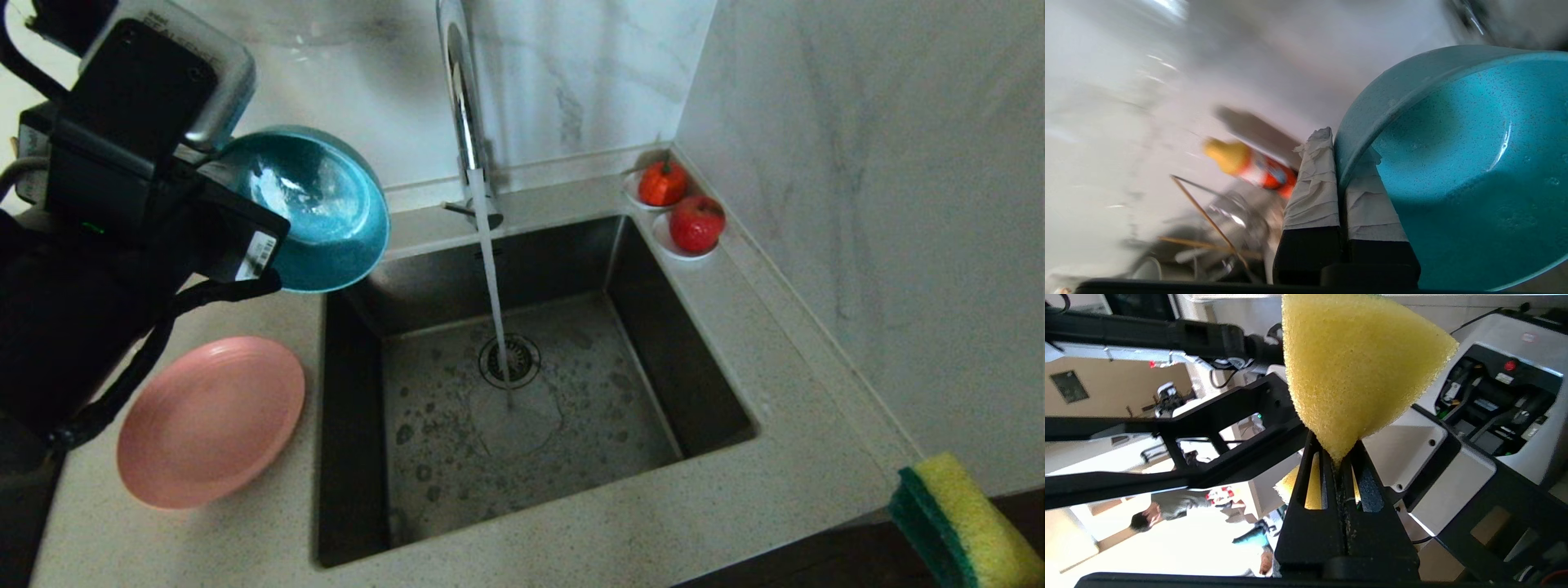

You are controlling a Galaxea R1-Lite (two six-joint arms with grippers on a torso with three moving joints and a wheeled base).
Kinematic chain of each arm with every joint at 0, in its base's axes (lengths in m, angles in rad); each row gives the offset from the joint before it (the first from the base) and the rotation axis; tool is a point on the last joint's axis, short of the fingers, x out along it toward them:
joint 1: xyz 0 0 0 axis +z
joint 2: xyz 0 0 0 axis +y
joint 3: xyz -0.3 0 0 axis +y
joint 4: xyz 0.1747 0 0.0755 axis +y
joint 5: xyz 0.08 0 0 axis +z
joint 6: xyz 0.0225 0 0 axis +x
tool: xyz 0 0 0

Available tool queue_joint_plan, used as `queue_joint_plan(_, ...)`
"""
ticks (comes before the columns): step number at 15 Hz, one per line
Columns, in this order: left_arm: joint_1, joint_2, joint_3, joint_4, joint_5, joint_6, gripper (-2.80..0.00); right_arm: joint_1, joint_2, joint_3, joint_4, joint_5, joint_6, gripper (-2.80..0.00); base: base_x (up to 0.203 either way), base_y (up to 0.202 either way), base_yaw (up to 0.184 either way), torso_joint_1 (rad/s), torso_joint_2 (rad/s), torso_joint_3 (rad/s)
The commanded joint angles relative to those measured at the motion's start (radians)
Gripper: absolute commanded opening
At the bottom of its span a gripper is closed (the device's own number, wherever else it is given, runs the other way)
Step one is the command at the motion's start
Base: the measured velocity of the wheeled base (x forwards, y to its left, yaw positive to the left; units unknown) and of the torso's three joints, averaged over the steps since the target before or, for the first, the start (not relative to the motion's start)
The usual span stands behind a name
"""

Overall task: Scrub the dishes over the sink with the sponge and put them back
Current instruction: Wash the bowl, then wipe the bowl

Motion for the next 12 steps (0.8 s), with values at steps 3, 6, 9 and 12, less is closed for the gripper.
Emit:
queue_joint_plan(3, 0.001, -0.037, -0.23, 0.712, -0.089, -0.251, -2.8, 0.004, 0.022, -0.026, 0.003, 0.053, -0.001, -2.8, 0.0, 0.0, 0.0, 0.0, 0.0, 0.0)
queue_joint_plan(6, 0.003, -0.005, -0.429, 1.101, -0.262, -0.55, -2.8, 0.011, 0.049, -0.061, 0.004, 0.059, -0.003, -2.8, 0.0, 0.0, 0.0, 0.0, 0.0, 0.0)
queue_joint_plan(9, 0.007, 0.018, -0.499, 1.291, -0.449, -0.825, -2.8, 0.041, 0.074, -0.148, 0.036, 0.132, 0.001, -2.8, 0.0, 0.0, 0.0, 0.0, 0.0, 0.0)
queue_joint_plan(12, 0.0, 0.009, -0.458, 1.303, -0.54, -0.996, -2.8, 0.08, 0.11, -0.265, 0.123, 0.202, 0.004, -2.8, 0.0, 0.0, 0.0, 0.0, 0.0, 0.0)
